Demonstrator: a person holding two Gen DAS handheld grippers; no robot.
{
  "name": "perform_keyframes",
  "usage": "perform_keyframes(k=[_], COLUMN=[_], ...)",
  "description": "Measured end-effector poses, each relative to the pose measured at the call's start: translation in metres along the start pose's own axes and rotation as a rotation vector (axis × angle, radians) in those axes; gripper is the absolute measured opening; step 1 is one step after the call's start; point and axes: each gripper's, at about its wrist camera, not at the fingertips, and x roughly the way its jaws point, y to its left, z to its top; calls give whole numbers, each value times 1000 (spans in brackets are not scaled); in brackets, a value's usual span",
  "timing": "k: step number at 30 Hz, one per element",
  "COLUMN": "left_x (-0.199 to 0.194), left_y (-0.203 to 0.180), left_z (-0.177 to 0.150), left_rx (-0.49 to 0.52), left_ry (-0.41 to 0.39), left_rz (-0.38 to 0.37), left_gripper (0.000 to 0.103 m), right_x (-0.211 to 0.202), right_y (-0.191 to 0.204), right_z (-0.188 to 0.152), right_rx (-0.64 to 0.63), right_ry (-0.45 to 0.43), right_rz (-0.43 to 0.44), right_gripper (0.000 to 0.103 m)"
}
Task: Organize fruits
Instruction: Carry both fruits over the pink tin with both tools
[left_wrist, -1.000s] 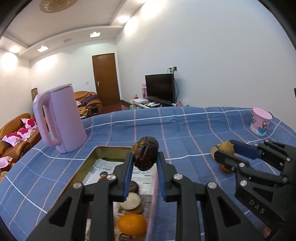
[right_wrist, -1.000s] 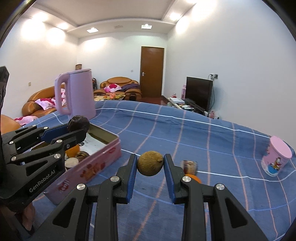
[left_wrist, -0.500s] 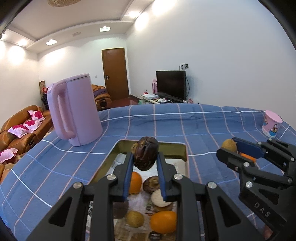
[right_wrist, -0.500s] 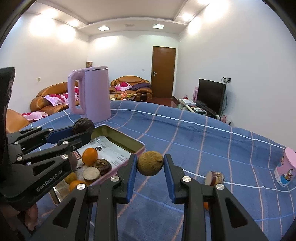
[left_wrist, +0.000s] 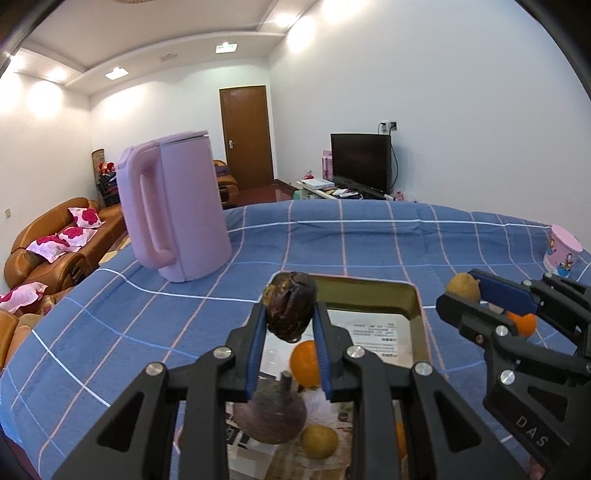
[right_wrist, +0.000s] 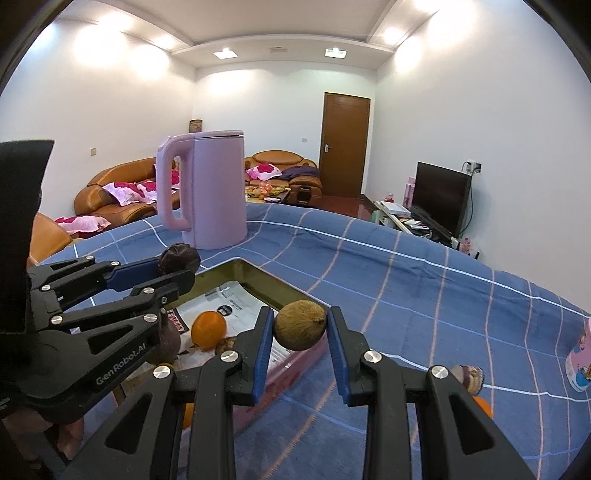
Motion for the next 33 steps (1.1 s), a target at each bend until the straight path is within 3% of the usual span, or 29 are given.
perform_keyframes(k=[18, 33], left_x=[21, 43], left_y=[29, 29], left_z=[6, 4], left_rx=[-8, 14], left_ry=[42, 106], left_rz=[53, 44], left_gripper=[27, 27], right_x=[25, 46], right_y=[19, 20], right_z=[5, 0], right_rx=[-12, -3], right_ry=[37, 97], right_rz=[31, 23], right_gripper=[31, 31])
